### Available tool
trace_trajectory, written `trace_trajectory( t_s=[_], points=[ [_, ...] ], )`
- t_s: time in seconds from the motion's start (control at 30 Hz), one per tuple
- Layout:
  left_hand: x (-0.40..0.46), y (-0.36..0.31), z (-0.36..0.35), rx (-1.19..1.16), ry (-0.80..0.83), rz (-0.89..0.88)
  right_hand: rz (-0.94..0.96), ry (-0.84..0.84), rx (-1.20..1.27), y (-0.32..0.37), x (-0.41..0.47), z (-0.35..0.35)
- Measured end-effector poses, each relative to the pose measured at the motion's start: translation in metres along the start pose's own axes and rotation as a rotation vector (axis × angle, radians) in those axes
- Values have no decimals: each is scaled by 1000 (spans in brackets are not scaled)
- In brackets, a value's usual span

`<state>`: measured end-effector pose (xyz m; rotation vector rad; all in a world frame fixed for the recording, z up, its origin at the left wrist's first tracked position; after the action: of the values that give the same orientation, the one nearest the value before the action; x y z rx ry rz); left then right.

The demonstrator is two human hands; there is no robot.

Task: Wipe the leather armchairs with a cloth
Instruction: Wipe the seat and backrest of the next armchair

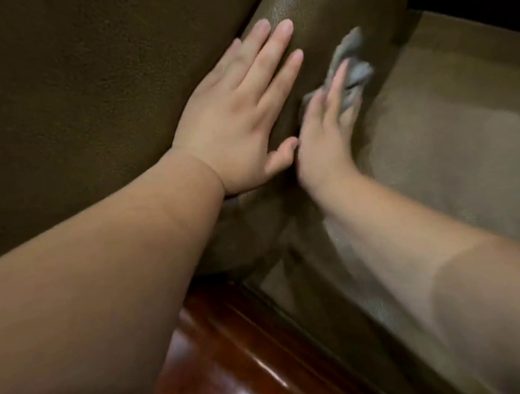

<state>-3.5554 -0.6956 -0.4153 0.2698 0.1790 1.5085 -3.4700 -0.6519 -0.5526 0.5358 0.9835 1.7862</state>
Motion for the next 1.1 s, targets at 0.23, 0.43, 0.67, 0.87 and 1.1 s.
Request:
trace_trajectory(
  t_s=[0.23, 0.43, 0.67, 0.87, 1.1],
  points=[
    [-167, -14, 29, -8, 144, 61, 112, 234, 56, 40, -92, -5],
    [-207, -24, 18, -16, 73, 186, 277, 5, 33, 85, -100, -6],
    [-214, -24, 20, -62, 42, 167, -3, 220, 191, 58, -141, -33],
    [-215, -24, 17, -63, 55, 150, -608, 414, 317, 12, -180, -74],
    [-212, -21, 18, -47, 19, 141, -472, 318, 213, 34, -109, -13]
  ],
)
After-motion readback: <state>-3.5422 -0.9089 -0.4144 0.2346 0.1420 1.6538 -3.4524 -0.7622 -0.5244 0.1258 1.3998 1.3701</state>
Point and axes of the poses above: each hand's wrist, its own x-axis towards the middle knuckle, its own z-axis out of the back of the hand, y = z × x, the point moved 6 cm from there along x, towards the middle knuckle, and after that the axes turned 1 degree about -y, right-handed, at the moved point
